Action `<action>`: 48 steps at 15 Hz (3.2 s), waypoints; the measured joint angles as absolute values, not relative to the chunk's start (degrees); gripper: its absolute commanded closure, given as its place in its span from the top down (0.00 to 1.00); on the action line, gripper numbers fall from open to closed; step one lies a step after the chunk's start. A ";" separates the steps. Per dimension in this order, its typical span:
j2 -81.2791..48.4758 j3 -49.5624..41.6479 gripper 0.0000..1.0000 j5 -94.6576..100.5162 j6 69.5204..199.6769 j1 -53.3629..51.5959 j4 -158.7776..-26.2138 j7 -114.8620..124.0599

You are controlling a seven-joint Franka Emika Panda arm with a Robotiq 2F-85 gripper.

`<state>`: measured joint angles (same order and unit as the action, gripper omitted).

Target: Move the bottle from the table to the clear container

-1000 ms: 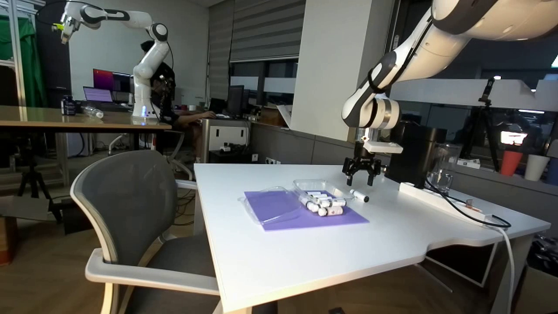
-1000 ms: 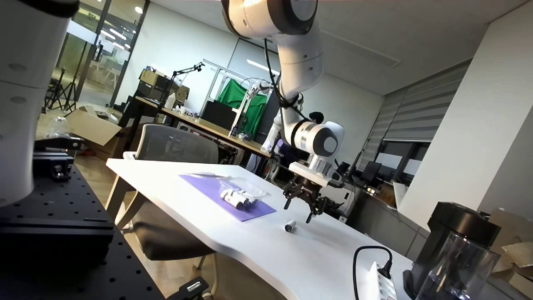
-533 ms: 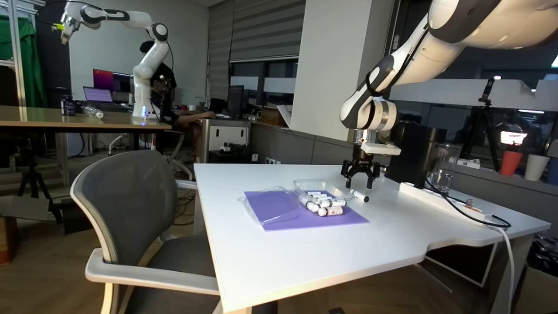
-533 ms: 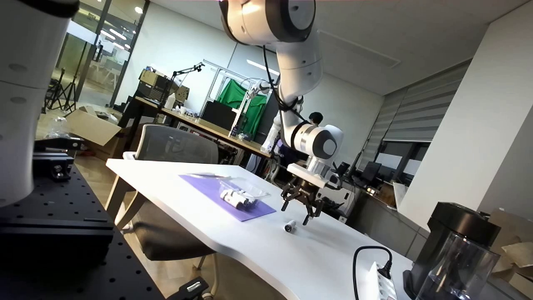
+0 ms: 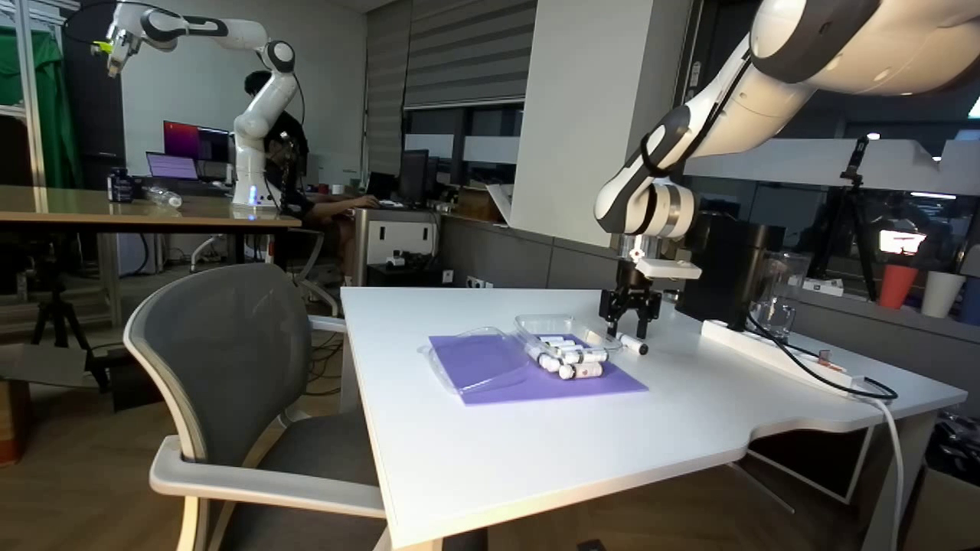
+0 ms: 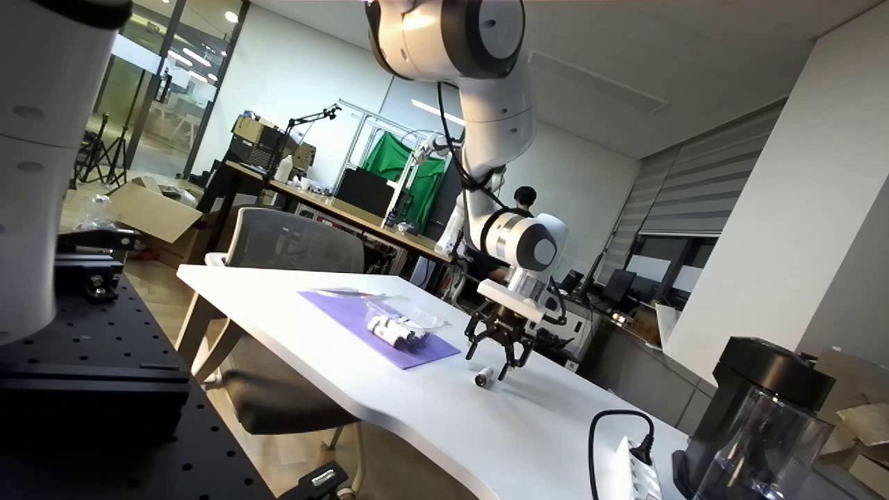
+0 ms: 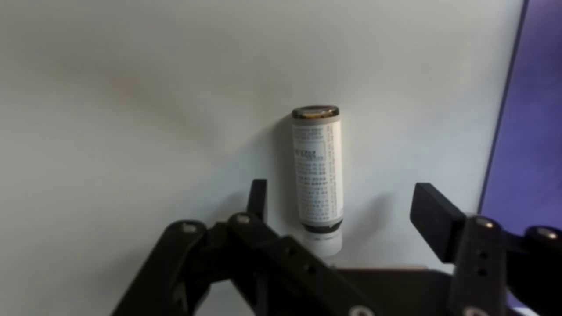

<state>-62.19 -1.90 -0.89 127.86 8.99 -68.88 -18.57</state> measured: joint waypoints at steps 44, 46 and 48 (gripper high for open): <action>-34.99 10.59 0.07 -1.38 146.19 8.72 -110.57 -47.12; -34.98 10.99 0.07 -0.52 145.21 9.25 -110.45 -53.25; -34.98 11.05 0.07 0.50 144.15 9.77 -110.23 -59.50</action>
<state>-34.98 11.05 0.50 144.15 9.77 -110.23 -59.50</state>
